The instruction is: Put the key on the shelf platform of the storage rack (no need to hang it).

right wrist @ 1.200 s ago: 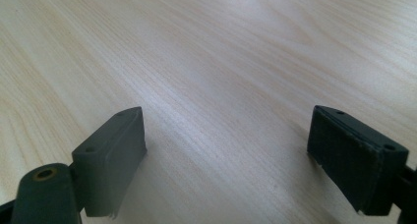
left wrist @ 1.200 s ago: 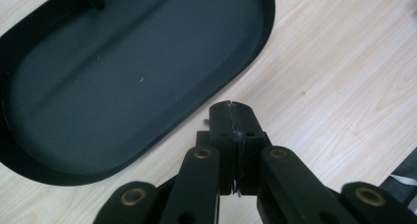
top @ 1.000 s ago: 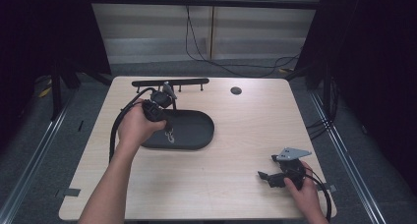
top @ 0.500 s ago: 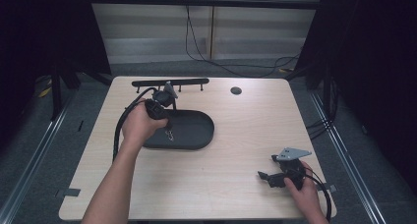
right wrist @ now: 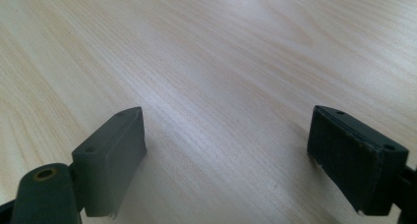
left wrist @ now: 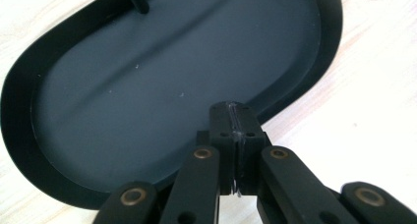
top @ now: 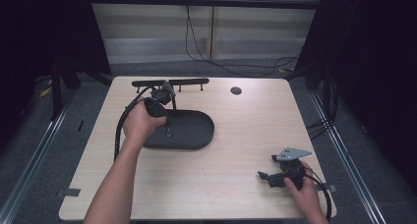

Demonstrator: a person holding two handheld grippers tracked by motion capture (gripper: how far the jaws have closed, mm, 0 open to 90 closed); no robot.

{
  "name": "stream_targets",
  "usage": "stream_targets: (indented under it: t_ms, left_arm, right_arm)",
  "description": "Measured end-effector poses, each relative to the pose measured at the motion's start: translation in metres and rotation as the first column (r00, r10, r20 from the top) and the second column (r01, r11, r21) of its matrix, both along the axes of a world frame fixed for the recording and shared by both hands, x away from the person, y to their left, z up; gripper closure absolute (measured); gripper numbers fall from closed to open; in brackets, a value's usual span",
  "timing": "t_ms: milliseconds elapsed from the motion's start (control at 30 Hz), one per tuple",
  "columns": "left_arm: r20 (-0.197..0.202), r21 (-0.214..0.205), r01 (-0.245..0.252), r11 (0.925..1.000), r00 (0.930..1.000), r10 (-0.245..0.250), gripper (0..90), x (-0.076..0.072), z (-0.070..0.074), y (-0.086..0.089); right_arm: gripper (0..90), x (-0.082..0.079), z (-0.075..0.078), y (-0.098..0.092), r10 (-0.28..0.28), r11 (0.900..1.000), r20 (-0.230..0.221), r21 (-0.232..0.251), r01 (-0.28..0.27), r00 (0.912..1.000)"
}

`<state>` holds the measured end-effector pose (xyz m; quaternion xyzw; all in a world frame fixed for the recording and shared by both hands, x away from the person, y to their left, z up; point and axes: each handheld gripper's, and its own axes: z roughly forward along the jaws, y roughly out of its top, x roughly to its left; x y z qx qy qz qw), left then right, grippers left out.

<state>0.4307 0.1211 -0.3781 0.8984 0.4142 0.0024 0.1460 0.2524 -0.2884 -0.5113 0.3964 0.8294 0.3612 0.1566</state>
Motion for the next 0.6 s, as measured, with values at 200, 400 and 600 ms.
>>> stream_targets:
  t_ms: [200,400,600]
  left_arm:
    - [0.001,0.001,-0.004,1.0,1.0,0.004,88.9,0.003,-0.005,-0.003]
    - [0.013,0.012,-0.015,0.9998,0.9998,0.015,88.9,0.006,-0.012,-0.002]
    - [0.023,0.024,-0.019,0.9995,0.9996,0.019,88.7,0.006,-0.02,-0.004]
  right_arm:
    - [14.0,0.0,0.0,0.0,0.0,1.0,0.0,0.0,0.0,1.0]
    - [14.0,0.0,0.0,0.0,0.0,1.0,0.0,0.0,0.0,1.0]
    - [14.0,0.0,0.0,0.0,0.0,1.0,0.0,0.0,0.0,1.0]
